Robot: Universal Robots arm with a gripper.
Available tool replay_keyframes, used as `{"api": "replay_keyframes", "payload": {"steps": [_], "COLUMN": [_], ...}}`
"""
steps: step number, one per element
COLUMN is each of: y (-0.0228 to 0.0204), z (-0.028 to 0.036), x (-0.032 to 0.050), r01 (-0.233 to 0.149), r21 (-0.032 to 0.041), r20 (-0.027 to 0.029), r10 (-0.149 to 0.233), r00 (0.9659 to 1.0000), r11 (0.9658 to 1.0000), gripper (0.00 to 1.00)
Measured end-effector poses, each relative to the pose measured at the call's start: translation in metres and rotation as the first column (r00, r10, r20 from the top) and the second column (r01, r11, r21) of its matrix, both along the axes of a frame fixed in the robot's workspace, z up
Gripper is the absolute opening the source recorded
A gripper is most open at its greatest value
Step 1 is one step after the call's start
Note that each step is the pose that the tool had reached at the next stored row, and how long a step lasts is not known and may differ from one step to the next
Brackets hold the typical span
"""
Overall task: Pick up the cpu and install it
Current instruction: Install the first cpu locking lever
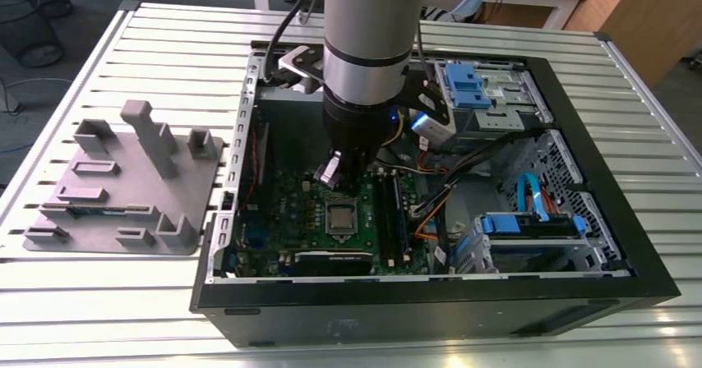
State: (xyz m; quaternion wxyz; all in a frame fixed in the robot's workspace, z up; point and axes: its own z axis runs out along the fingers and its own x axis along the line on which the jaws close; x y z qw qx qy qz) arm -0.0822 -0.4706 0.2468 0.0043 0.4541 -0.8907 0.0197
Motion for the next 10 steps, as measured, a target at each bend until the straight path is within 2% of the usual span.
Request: {"api": "replay_keyframes", "payload": {"steps": [6, 10], "y": [0.0000, 0.0000], "z": [0.0000, 0.0025], "x": [0.0000, -0.0001], "r01": [0.000, 0.000], "r21": [0.0001, 0.0009], "r20": [0.0000, 0.0001], "r10": [0.000, 0.000], "r00": [1.0000, 1.0000], "r11": [1.0000, 1.0000], "gripper": [0.11, 0.11]}}
